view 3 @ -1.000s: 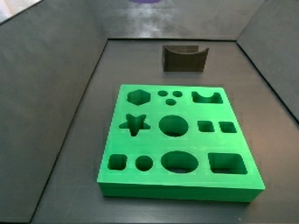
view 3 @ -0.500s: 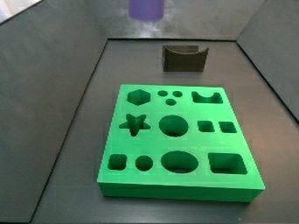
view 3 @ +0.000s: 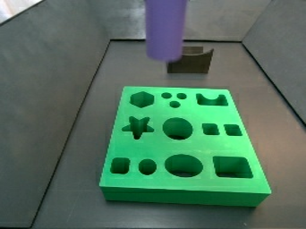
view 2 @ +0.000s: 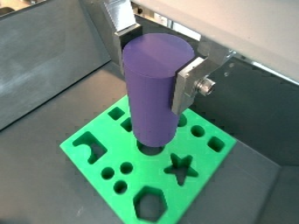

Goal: Pick up the round object. Move up. Move to above the board. Insert the round object.
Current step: Insert the round object.

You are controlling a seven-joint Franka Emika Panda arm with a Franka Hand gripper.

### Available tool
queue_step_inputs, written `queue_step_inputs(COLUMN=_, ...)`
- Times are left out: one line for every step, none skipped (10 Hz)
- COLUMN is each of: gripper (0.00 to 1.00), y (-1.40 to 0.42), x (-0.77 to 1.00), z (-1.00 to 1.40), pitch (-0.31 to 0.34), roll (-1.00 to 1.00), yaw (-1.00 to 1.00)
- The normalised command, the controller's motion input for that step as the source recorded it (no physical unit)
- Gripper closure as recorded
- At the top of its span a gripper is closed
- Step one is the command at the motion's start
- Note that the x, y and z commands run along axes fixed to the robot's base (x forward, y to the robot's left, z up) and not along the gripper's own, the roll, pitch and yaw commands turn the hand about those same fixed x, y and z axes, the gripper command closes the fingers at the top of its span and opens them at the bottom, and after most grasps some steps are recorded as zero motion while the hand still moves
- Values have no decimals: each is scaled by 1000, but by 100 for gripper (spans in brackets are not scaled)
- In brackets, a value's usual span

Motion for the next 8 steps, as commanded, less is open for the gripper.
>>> queue_step_inputs(gripper=100, y=-340, x=291, z=-511, pitch=-197, roll=147, yaw=20)
queue_step_inputs(gripper=100, y=-337, x=280, z=-526, pitch=-196, roll=169, yaw=23)
queue_step_inputs(gripper=100, y=-306, x=254, z=-497, pitch=-183, roll=184, yaw=29)
queue_step_inputs(gripper=100, y=-289, x=269, z=-477, pitch=-163, roll=187, yaw=40)
queue_step_inputs(gripper=100, y=-203, x=206, z=-451, pitch=-137, roll=183, yaw=63)
queue_step_inputs(gripper=100, y=-117, x=100, z=-440, pitch=-96, roll=196, yaw=89)
queue_step_inputs(gripper=100, y=-83, x=40, z=-477, pitch=-87, roll=216, yaw=94)
queue_step_inputs(gripper=100, y=-86, x=20, z=-277, pitch=-87, roll=83, yaw=63)
